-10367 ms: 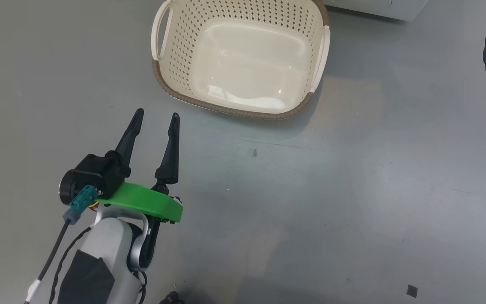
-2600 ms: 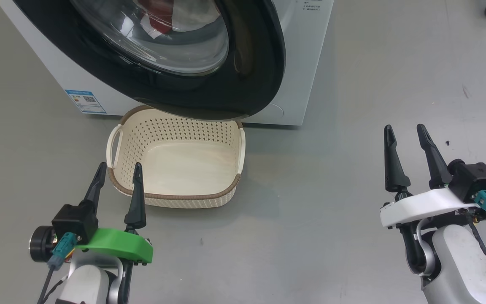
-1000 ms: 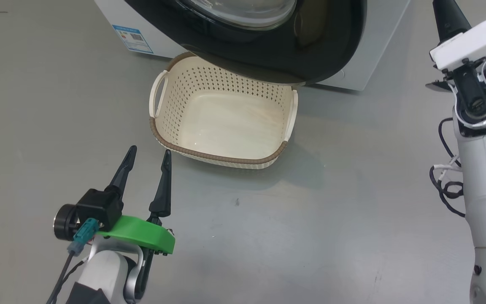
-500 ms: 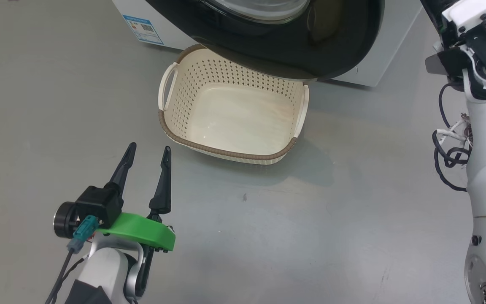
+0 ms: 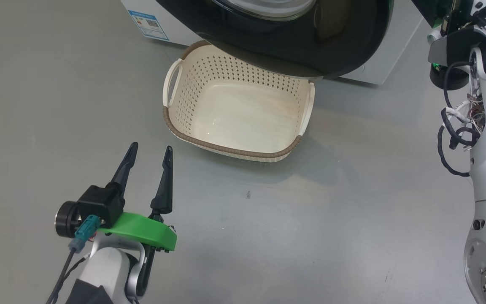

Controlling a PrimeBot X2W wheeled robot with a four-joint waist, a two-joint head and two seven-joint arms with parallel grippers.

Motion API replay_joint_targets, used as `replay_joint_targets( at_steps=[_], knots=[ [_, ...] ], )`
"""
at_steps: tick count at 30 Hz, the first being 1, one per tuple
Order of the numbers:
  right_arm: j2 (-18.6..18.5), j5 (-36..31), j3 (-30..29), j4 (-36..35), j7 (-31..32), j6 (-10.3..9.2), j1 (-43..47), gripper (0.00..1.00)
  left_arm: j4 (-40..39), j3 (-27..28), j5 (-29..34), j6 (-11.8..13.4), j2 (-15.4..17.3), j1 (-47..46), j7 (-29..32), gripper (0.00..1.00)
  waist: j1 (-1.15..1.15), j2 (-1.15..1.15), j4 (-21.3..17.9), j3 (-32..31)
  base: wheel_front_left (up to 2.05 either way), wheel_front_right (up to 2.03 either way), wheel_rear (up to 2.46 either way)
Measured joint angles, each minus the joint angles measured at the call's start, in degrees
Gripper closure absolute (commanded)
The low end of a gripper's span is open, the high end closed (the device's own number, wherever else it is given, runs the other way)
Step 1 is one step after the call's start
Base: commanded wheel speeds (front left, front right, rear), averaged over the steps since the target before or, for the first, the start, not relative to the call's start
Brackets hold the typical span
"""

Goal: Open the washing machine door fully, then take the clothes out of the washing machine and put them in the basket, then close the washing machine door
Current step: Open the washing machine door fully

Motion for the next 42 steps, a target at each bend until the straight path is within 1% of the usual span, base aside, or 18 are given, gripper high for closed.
replay_joint_targets(
  at_steps=[1,3,8,21,23,32,42],
  knots=[
    [-0.01,0.43,-0.08,0.27,0.62,-0.41,-0.27,1.0,0.0,-0.04,0.0,0.0,0.0,-0.01,0.0,0.0,0.0,0.0,0.05,0.04,0.0,0.0,0.0],
    [0.0,0.7,0.04,0.8,1.67,-0.45,-0.71,1.0,0.05,-0.15,0.0,0.0,0.0,-0.03,0.0,0.0,0.0,0.0,0.18,0.12,0.0,0.0,0.0],
    [-0.04,1.23,-0.07,2.09,3.39,-1.26,-1.04,1.0,0.27,-0.31,-0.51,0.18,0.0,-0.08,0.0,0.0,0.0,0.0,0.5,0.28,0.0,0.0,0.0],
    [-0.09,4.81,-0.16,6.08,8.89,-1.48,-0.92,1.0,1.22,-0.79,-1.07,0.53,-0.01,-0.36,0.0,0.0,0.0,0.0,1.24,-0.75,0.0,0.0,0.0],
    [0.03,5.47,-0.15,6.59,9.85,-1.87,-0.6,1.0,1.31,-0.78,-1.07,0.6,-0.01,-0.36,0.0,0.0,0.0,0.0,1.29,-1.21,0.0,0.0,0.0],
    [0.76,7.87,0.44,8.45,13.06,-1.87,2.28,1.0,1.66,-0.71,-1.04,0.76,-0.01,-0.34,0.0,0.0,0.0,0.0,1.28,-3.71,0.0,0.0,0.0],
    [1.25,10.99,1.34,9.66,14.95,-1.87,6.9,1.0,2.31,-0.93,-0.91,0.76,-0.01,0.27,0.0,0.0,0.0,0.0,1.2,-7.22,0.0,0.0,0.0]
  ],
)
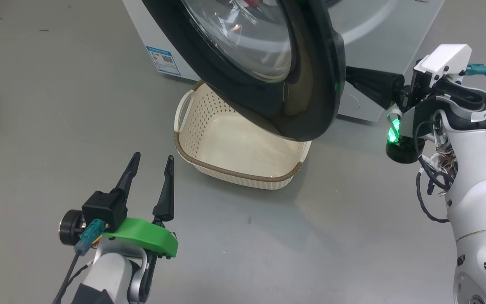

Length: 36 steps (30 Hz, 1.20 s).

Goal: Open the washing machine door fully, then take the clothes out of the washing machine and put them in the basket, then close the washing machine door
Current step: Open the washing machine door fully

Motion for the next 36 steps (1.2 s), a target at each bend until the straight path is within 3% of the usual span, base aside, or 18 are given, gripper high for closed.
replay_joint_targets(
  at_steps=[15,36],
  knots=[
    [-0.03,9.51,5.13,-0.33,0.94,-0.03,2.74,1.0,0.29,-0.86,1.11,-0.01,0.04,1.99,0.0,0.0,0.0,0.0,0.2,-2.4,0.0,0.0,0.0],
    [-0.02,22.8,19.98,-4.94,-1.21,-0.02,6.09,1.0,-0.49,-1.55,1.58,-0.11,0.04,2.04,0.0,0.0,0.0,0.0,3.31,-1.89,0.0,0.0,0.0]
  ],
)
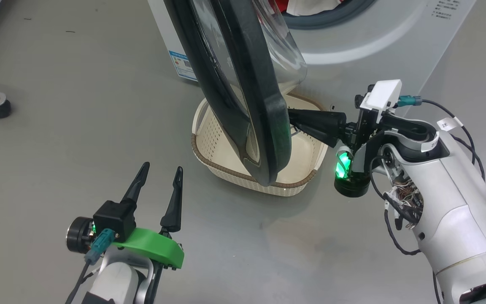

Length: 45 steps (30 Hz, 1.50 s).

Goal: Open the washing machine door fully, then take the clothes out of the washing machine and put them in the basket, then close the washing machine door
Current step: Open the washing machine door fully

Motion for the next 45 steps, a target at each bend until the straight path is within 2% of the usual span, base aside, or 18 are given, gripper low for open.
replay_joint_targets(
  at_steps=[6,18,29,33,36,43,45],
  knots=[
    [-0.04,6.39,4.0,-2.88,-1.34,-0.01,1.24,1.0,-0.26,-0.29,-0.01,0.0,0.0,0.01,0.0,0.0,0.0,0.0,0.38,-0.1,0.0,0.0,0.0],
    [-0.02,9.93,14.22,-7.39,-5.06,-0.01,2.99,1.0,-0.53,-0.88,-0.16,0.11,0.0,0.08,0.0,0.0,0.0,0.0,1.2,-0.04,0.0,0.0,0.0],
    [0.1,11.17,15.14,-8.5,-10.33,0.11,3.01,1.0,-0.56,0.99,-0.16,0.85,0.02,0.24,0.0,0.0,0.0,0.0,0.95,-0.74,0.0,0.0,0.0],
    [0.15,7.2,14.02,-7.8,-13.83,2.36,3.04,1.0,-0.53,2.18,-0.15,1.27,0.01,0.87,0.0,0.0,0.0,0.0,0.25,-1.73,0.0,0.0,0.0],
    [-0.74,3.13,14.23,-7.89,-16.71,4.81,3.05,1.0,-0.52,3.25,-0.08,1.35,0.0,1.55,0.0,0.0,0.0,0.0,-0.51,-2.58,0.0,0.0,0.0],
    [-7.59,-11.36,17.38,-8.61,-25.59,11.51,3.44,1.0,-0.35,5.5,0.9,1.36,0.03,2.27,0.0,0.0,0.0,0.0,-3.08,-4.92,0.0,0.0,0.0],
    [-9.27,-15.63,18.24,-8.78,-28.76,12.88,4.04,1.0,-0.36,6.17,0.96,1.36,0.15,2.68,0.0,0.0,0.0,0.0,-3.96,-5.68,0.0,0.0,0.0]
  ],
)
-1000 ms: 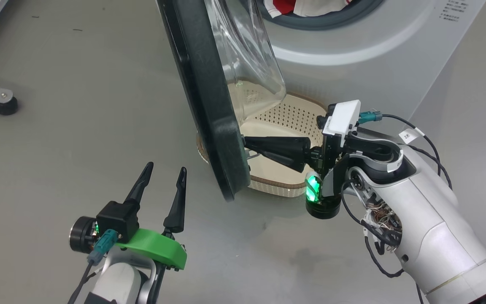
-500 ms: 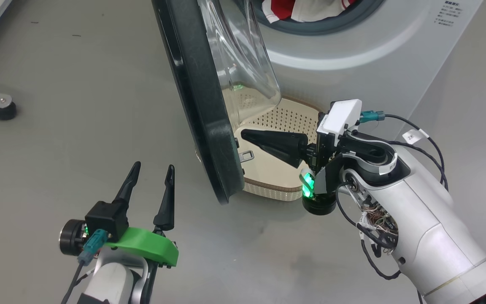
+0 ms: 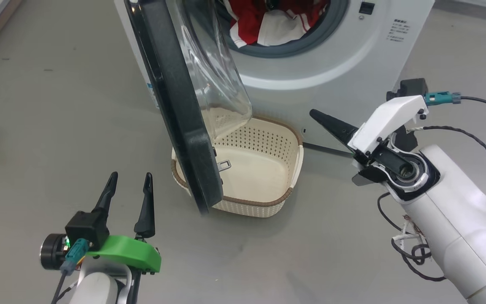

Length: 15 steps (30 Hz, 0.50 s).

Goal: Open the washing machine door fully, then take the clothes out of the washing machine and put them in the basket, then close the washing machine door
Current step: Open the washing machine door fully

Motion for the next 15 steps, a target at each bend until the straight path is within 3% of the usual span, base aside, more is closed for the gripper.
replay_joint_targets(
  at_steps=[7,15],
  knots=[
    [-4.83,-14.9,4.05,-1.81,-10.99,0.35,2.34,1.0,-0.07,2.0,0.51,0.43,0.86,2.42,0.0,0.0,0.0,0.0,-3.46,-2.48,0.0,0.0,0.0],
    [-8.8,-27.26,6.39,-3.13,-23.31,0.35,5.44,1.0,-0.38,3.72,0.67,0.43,0.92,4.17,0.0,0.0,0.0,0.0,-7.1,-4.85,0.0,0.0,0.0]
  ],
)
